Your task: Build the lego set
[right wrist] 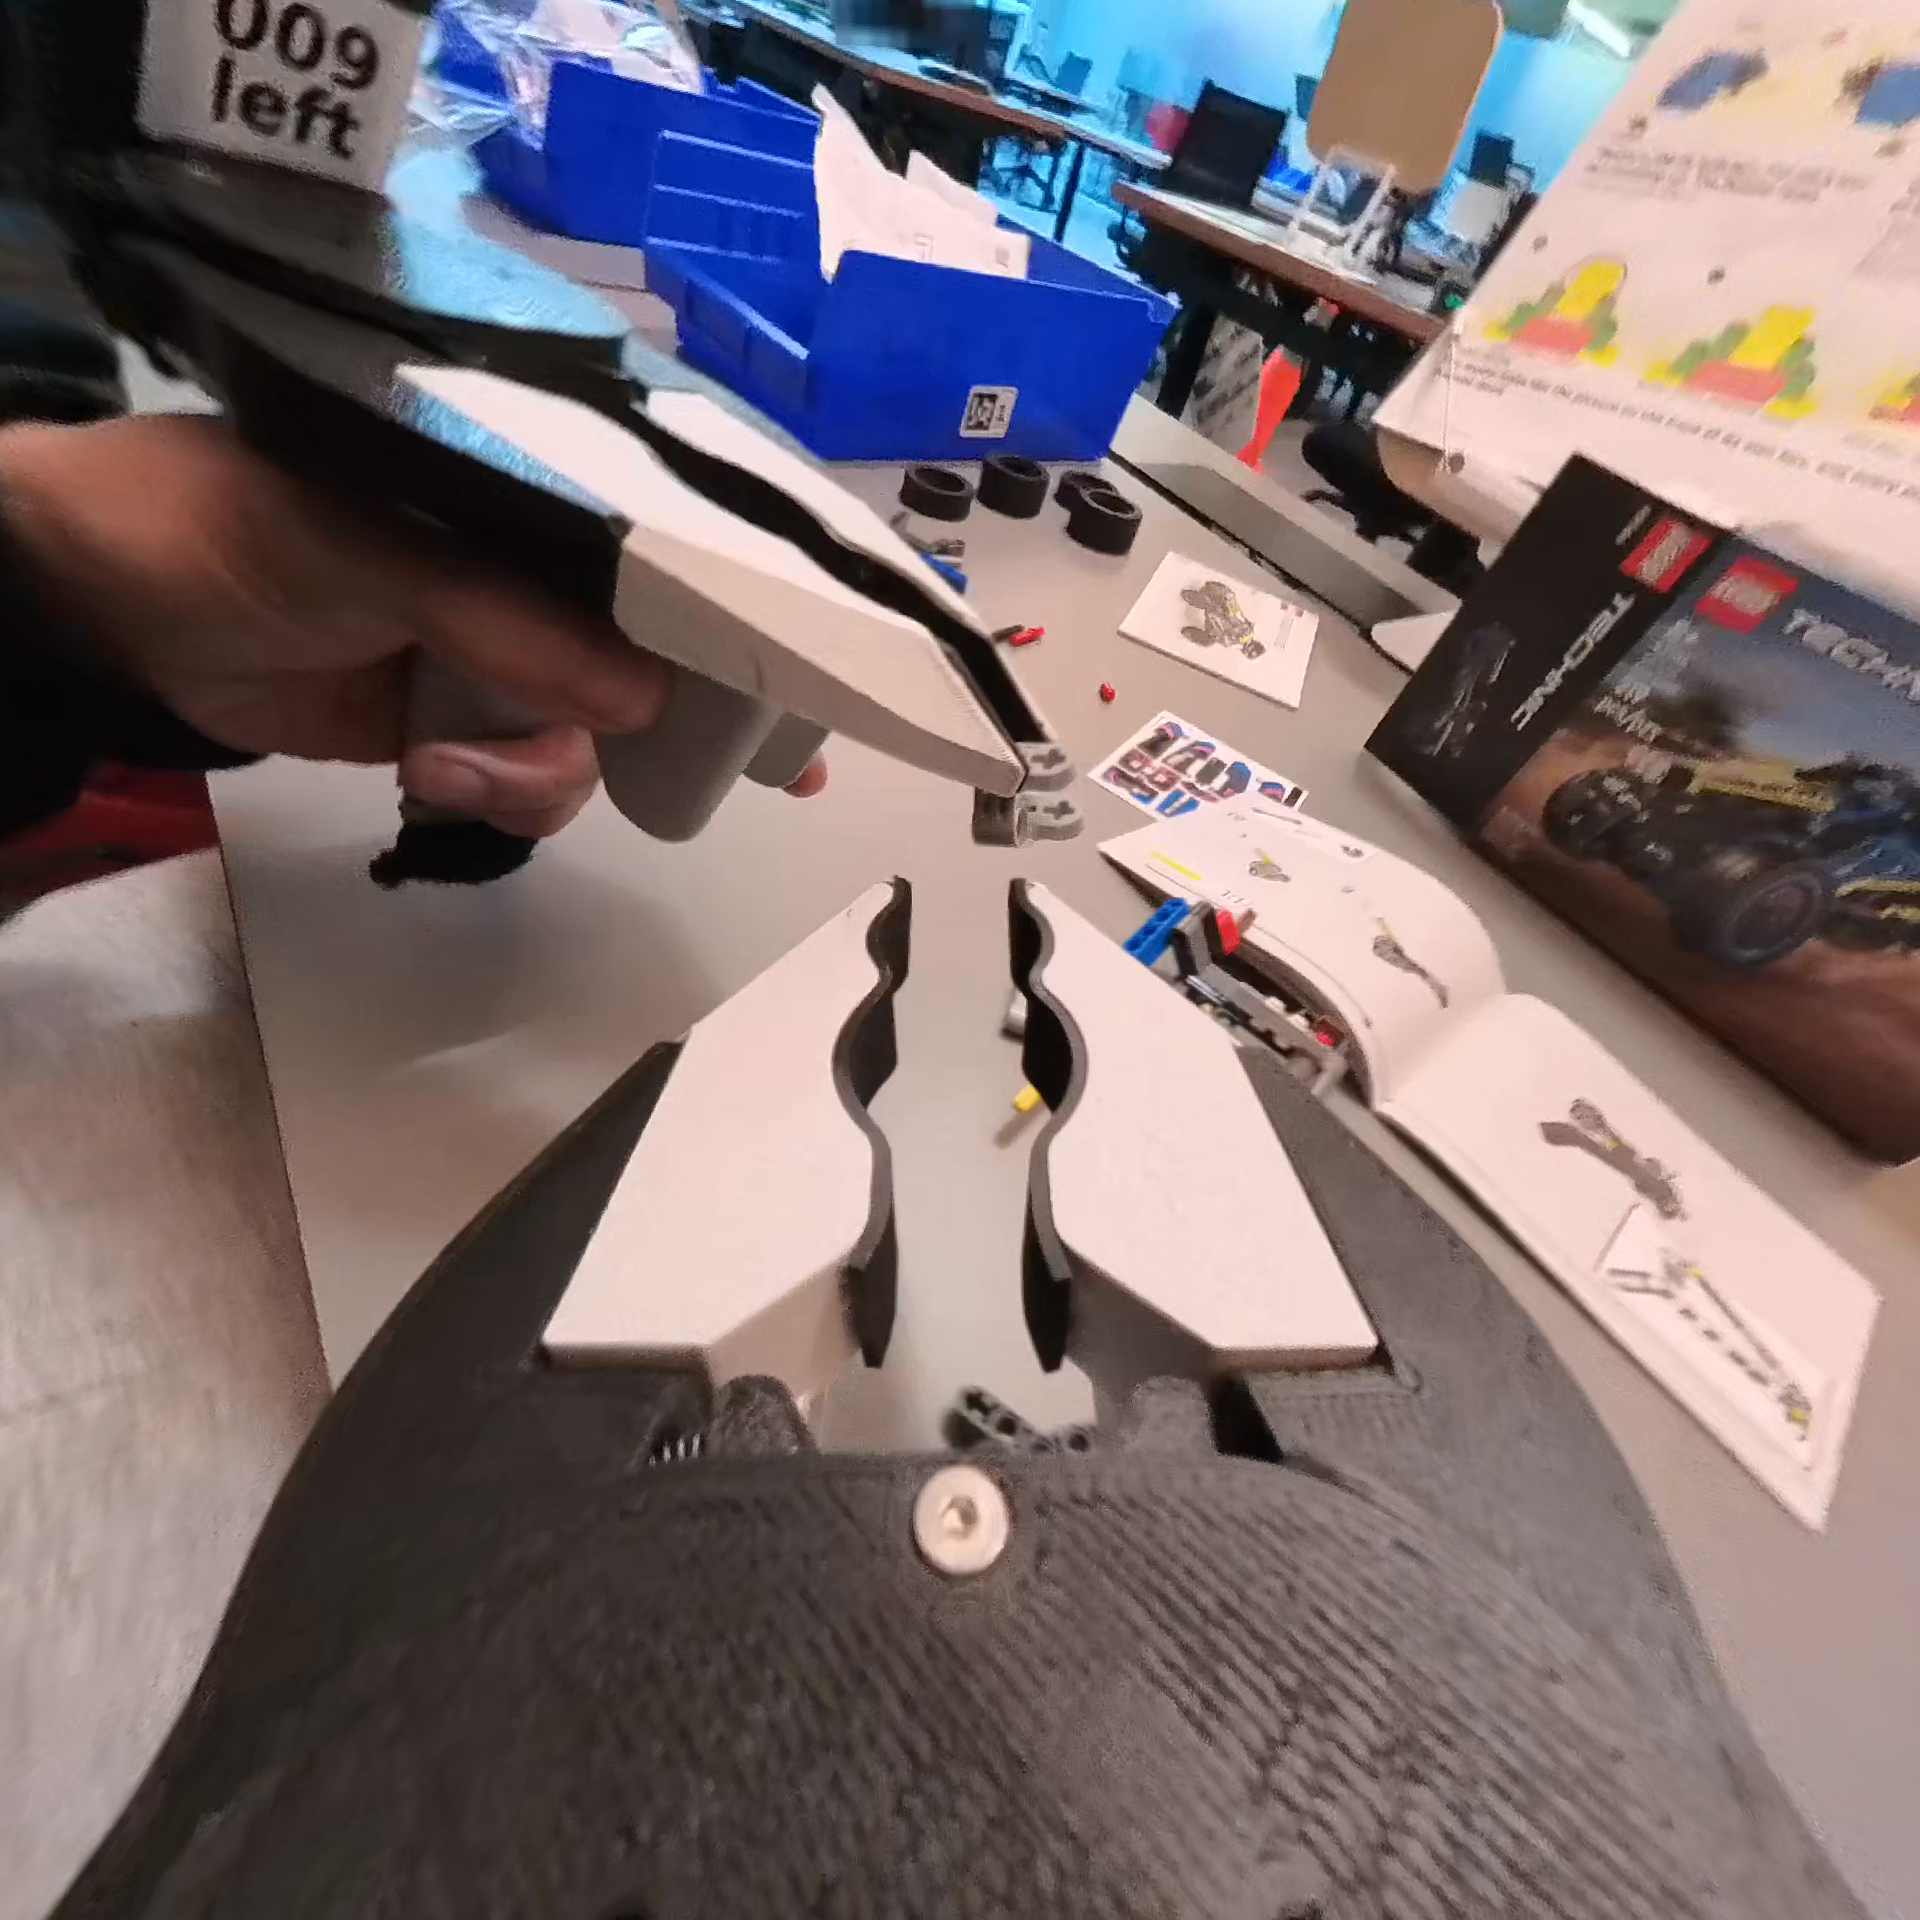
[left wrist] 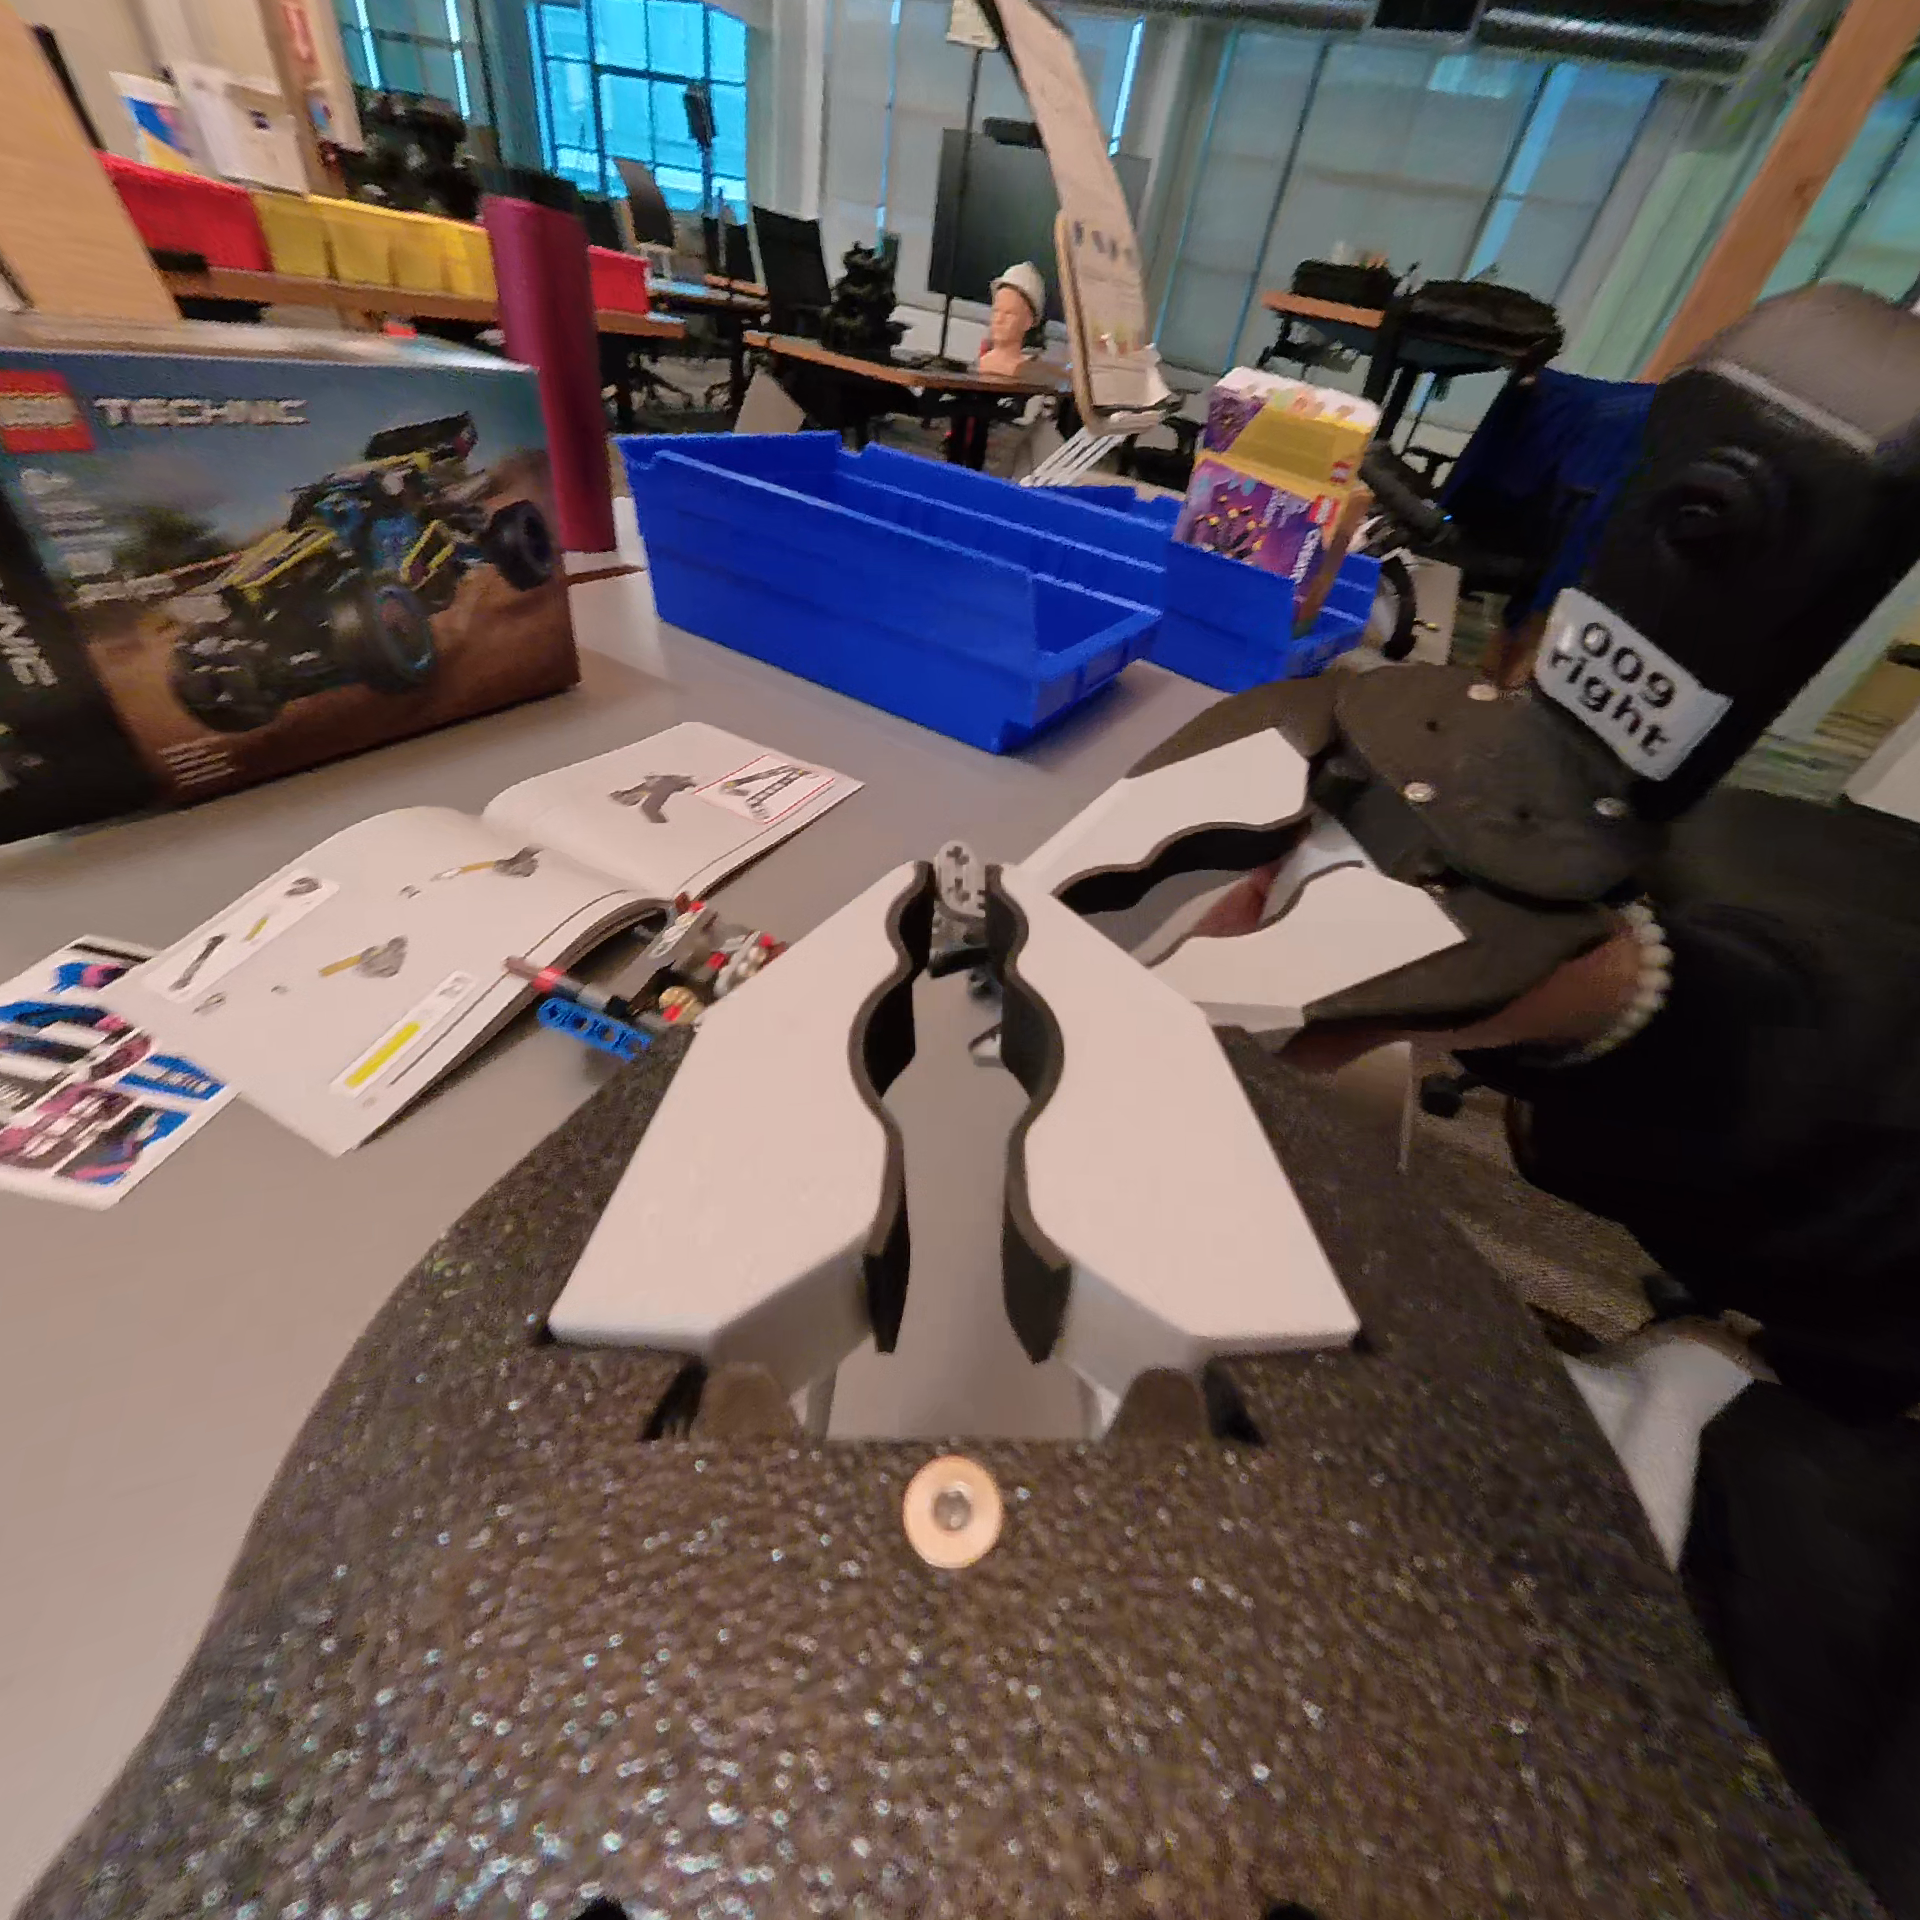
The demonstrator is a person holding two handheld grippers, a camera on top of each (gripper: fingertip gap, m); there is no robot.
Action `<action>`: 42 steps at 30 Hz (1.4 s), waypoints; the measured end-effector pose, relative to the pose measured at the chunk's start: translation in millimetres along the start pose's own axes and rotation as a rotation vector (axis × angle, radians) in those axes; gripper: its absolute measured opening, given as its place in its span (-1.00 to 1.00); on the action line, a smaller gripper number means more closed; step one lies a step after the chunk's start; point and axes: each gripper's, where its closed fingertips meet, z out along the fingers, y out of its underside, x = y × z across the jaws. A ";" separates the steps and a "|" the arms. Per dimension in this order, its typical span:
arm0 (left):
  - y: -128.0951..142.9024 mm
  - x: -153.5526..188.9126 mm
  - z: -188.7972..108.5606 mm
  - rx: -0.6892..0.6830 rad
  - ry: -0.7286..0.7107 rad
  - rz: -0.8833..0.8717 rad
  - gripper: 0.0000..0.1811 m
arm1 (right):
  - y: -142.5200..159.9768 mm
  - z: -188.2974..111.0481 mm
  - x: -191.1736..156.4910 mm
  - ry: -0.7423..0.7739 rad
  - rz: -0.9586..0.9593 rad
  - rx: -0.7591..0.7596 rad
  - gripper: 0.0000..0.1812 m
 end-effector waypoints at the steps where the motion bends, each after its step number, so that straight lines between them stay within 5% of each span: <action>1: 1.0 -2.5 -3.0 0.000 -0.008 -0.008 -0.93 | -1.6 3.9 -2.1 0.007 0.034 0.003 -0.79; 10: -9.4 -2.9 -24.2 0.109 0.031 -0.045 -0.93 | -22.5 16.2 -15.5 -0.052 0.310 0.112 -0.70; 18: -9.8 2.4 -43.4 0.149 0.023 0.278 -0.93 | -36.2 6.7 -22.0 -0.316 0.748 0.216 -0.72; 23: -9.9 8.2 -49.8 0.167 0.004 0.428 -0.93 | -48.5 0.4 -23.0 -0.398 0.848 0.286 -0.63; 33: -2.7 18.9 -50.0 0.143 0.055 0.503 -0.93 | -49.5 -2.2 -30.3 -0.426 0.719 0.267 -0.84; 42: 41.2 8.4 -59.2 -0.232 0.199 0.393 -0.72 | -17.3 2.3 -52.2 -0.387 0.152 0.028 -0.84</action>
